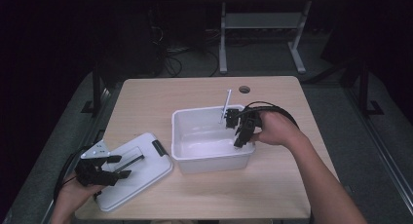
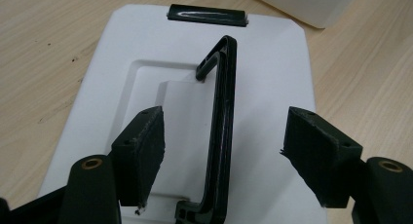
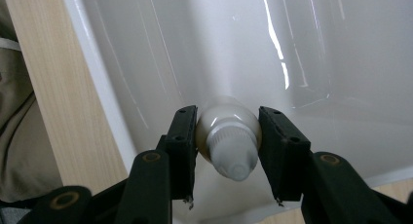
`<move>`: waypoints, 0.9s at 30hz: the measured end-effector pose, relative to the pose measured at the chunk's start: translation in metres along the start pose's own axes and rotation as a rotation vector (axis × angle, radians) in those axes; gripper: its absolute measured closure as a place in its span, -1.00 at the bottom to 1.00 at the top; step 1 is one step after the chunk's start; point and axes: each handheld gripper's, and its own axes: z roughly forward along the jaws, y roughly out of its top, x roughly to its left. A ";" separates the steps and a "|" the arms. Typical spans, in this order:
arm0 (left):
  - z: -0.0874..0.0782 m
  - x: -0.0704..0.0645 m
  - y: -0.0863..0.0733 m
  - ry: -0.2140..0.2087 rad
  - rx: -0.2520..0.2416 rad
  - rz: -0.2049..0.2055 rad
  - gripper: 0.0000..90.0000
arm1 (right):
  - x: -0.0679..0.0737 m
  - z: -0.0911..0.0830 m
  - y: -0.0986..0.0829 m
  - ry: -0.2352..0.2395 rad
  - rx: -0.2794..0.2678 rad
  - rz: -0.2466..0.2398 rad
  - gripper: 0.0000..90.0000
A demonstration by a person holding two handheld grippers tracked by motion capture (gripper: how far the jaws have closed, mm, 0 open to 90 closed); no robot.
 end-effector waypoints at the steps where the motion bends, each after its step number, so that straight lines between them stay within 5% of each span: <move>1: 0.000 0.000 0.000 0.000 0.000 -0.001 -0.32 | 0.000 0.001 0.000 -0.002 0.003 -0.002 0.32; 27: -0.001 0.001 0.000 -0.002 -0.008 -0.001 -0.32 | -0.007 0.037 0.005 0.020 0.038 0.004 0.32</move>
